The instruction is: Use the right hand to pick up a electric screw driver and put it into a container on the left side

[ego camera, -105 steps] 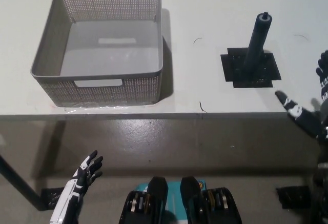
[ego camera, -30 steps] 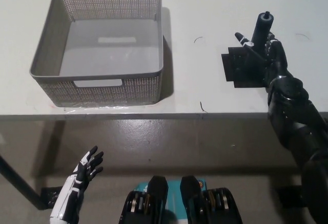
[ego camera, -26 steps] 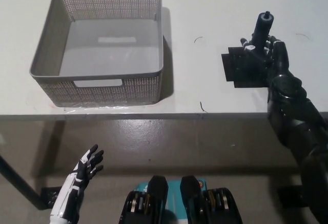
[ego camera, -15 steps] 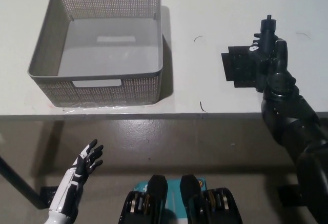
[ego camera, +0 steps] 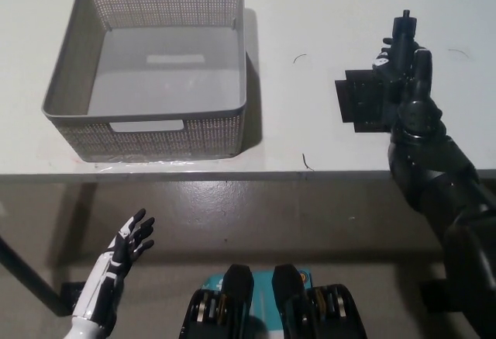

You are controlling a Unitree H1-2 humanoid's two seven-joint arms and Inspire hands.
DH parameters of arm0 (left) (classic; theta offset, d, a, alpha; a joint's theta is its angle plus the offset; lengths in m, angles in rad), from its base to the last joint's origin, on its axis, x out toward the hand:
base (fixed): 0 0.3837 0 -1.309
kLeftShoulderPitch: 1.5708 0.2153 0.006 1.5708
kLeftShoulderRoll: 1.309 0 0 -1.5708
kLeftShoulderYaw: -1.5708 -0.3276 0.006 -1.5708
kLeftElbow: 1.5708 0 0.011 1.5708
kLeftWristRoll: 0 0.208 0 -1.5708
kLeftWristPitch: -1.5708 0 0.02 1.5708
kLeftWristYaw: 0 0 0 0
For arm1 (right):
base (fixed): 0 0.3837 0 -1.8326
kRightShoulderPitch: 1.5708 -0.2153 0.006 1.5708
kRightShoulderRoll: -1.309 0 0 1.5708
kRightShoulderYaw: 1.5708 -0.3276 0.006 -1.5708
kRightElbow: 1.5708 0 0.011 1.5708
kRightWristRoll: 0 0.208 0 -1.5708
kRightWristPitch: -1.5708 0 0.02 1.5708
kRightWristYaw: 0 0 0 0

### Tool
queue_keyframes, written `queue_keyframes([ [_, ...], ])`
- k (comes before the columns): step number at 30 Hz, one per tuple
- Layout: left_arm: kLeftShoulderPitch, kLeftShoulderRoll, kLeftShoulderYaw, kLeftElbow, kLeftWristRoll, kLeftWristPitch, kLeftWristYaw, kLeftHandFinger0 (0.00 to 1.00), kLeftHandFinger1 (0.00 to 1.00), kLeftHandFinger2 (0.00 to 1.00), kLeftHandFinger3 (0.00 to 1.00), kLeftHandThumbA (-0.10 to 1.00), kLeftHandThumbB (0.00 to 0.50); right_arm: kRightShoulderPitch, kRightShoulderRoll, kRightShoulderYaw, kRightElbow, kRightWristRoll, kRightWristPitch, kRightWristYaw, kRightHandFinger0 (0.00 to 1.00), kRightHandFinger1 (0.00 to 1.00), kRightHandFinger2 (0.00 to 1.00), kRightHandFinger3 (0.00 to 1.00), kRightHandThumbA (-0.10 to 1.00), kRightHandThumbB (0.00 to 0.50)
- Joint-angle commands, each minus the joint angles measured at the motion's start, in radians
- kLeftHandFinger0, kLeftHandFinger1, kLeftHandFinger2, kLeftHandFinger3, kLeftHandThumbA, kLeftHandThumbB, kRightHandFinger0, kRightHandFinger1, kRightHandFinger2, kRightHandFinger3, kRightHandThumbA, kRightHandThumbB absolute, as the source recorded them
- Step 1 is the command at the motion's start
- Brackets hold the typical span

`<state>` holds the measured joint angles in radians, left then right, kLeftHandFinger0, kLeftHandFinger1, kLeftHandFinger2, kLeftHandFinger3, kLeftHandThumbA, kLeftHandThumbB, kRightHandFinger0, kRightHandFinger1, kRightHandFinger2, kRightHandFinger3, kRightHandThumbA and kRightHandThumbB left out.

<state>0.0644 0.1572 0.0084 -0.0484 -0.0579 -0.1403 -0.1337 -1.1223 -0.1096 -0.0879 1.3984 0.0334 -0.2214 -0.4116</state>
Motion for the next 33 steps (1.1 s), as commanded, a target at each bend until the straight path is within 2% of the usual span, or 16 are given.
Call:
queue_keyframes([
  [1,-0.008,0.016,0.004,-0.01,-0.002,-0.023,-0.01,1.0,1.0,1.0,1.0,1.0,0.027,-0.13,0.005,0.018,-0.074,-0.027,-0.09,-0.042,0.0,0.18,0.62,0.65,-0.1,0.146],
  [4,-0.007,0.017,0.004,-0.011,0.002,-0.02,-0.008,1.0,1.0,1.0,1.0,1.0,0.017,-0.148,0.027,0.028,-0.132,-0.035,-0.116,-0.039,0.0,0.14,0.58,0.59,-0.1,0.164],
  [5,-0.007,0.015,0.003,-0.011,0.005,-0.015,-0.006,1.0,1.0,1.0,1.0,1.0,0.018,-0.15,0.034,0.034,-0.157,-0.043,-0.113,-0.043,0.03,0.12,0.55,0.56,-0.1,0.172],
  [6,-0.006,0.014,0.002,-0.011,0.004,-0.014,-0.007,1.0,1.0,1.0,1.0,1.0,0.015,-0.151,0.042,0.036,-0.184,-0.042,-0.112,-0.034,0.0,0.1,0.55,0.56,-0.1,0.159],
  [10,0.002,0.014,0.002,-0.006,0.004,-0.02,-0.009,1.0,1.0,1.0,1.0,1.0,0.001,-0.155,0.088,0.05,-0.301,-0.051,-0.102,-0.016,0.0,0.15,0.63,0.68,-0.1,0.119],
  [12,0.017,0.013,-0.001,-0.007,0.006,-0.019,-0.009,1.0,1.0,1.0,1.0,1.0,0.004,-0.155,0.113,0.072,-0.341,-0.077,-0.072,-0.029,0.0,0.18,0.64,0.7,-0.1,0.12],
  [17,0.039,0.015,-0.01,-0.008,0.014,-0.036,-0.015,1.0,1.0,1.0,1.0,1.0,0.0,-0.194,0.181,0.098,-0.361,-0.092,-0.038,-0.036,0.0,0.19,0.63,0.66,-0.1,0.152],
  [19,0.047,0.015,-0.014,-0.012,0.024,-0.034,-0.012,1.0,1.0,1.0,1.0,1.0,0.0,-0.206,0.203,0.099,-0.354,-0.09,-0.022,-0.041,0.0,0.17,0.61,0.58,-0.1,0.147],
  [21,0.048,0.018,-0.019,-0.006,0.031,-0.046,-0.015,1.0,1.0,1.0,1.0,1.0,0.012,-0.225,0.229,0.095,-0.332,-0.081,-0.025,-0.037,0.0,0.15,0.54,0.5,-0.1,0.129],
  [22,0.048,0.017,-0.02,-0.004,0.031,-0.05,-0.016,1.0,1.0,1.0,1.0,1.0,0.005,-0.235,0.242,0.091,-0.318,-0.076,-0.027,-0.041,0.03,0.19,0.51,0.48,-0.1,0.131],
  [24,0.049,0.02,-0.024,-0.005,0.031,-0.049,-0.02,1.0,1.0,1.0,1.0,1.0,0.004,-0.248,0.265,0.084,-0.303,-0.067,-0.024,-0.035,0.0,0.01,0.27,0.36,-0.1,0.118],
  [25,0.05,0.022,-0.025,-0.007,0.03,-0.047,-0.021,1.0,1.0,1.0,1.0,1.0,0.005,-0.252,0.274,0.087,-0.297,-0.068,-0.032,-0.026,0.0,0.0,0.28,0.4,-0.1,0.112],
  [27,0.051,0.025,-0.029,-0.006,0.036,-0.046,-0.021,1.0,1.0,1.0,1.0,1.0,0.007,-0.264,0.297,0.089,-0.284,-0.069,-0.021,-0.026,0.0,0.01,0.44,0.51,-0.1,0.122],
  [29,0.046,0.025,-0.032,-0.004,0.035,-0.047,-0.022,1.0,1.0,1.0,1.0,1.0,0.0,-0.285,0.317,0.086,-0.255,-0.068,-0.013,-0.035,0.0,0.02,0.49,0.52,-0.1,0.138],
  [30,0.042,0.027,-0.033,-0.003,0.03,-0.048,-0.025,1.0,1.0,1.0,1.0,1.0,0.0,-0.293,0.33,0.096,-0.223,-0.078,-0.043,-0.039,0.0,0.04,0.55,0.56,-0.1,0.13],
  [33,0.034,0.03,-0.039,-0.006,0.038,-0.047,-0.022,1.0,1.0,1.0,1.0,1.0,0.0,-0.3,0.355,0.105,-0.177,-0.085,-0.06,-0.043,0.0,0.1,0.62,0.58,-0.1,0.127],
])
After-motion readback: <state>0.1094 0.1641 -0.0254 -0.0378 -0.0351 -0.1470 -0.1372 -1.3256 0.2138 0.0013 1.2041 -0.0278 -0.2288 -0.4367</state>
